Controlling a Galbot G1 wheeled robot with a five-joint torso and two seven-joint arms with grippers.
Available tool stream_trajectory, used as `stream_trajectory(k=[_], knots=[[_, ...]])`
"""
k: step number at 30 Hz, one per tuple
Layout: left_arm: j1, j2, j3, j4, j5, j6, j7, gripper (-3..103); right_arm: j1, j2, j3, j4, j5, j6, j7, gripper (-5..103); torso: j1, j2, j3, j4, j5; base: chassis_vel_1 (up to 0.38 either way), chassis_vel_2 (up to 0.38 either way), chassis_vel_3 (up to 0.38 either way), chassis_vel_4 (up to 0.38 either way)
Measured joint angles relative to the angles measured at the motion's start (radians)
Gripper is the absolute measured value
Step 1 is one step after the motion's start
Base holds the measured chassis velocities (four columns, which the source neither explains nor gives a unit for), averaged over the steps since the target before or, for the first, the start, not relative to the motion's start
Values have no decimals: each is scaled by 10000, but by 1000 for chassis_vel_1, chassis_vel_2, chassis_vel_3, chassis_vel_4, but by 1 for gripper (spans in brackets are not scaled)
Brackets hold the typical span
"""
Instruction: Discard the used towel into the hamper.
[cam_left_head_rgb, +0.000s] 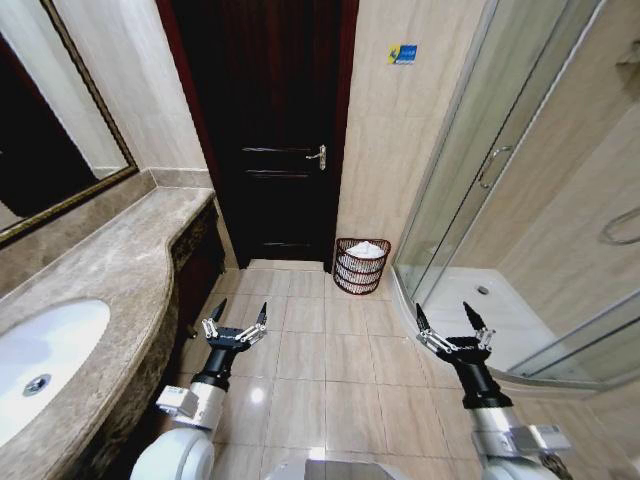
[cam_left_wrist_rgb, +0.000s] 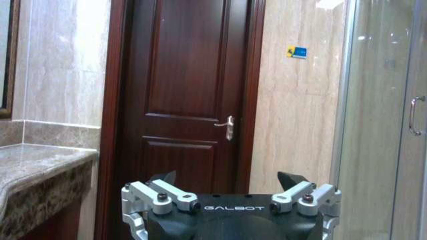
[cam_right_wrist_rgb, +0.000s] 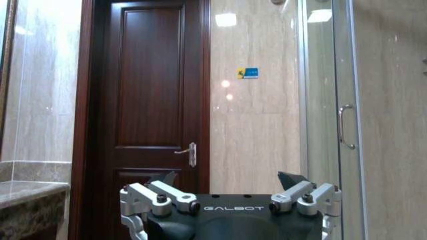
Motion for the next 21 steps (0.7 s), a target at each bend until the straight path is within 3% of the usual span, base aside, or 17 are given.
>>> stream_trajectory(k=[21], knots=[[0, 0, 0, 0, 0, 0, 0, 99, 1, 0, 0, 0, 0, 0, 0, 100, 2, -1, 1, 0, 1, 0, 0, 0, 0]])
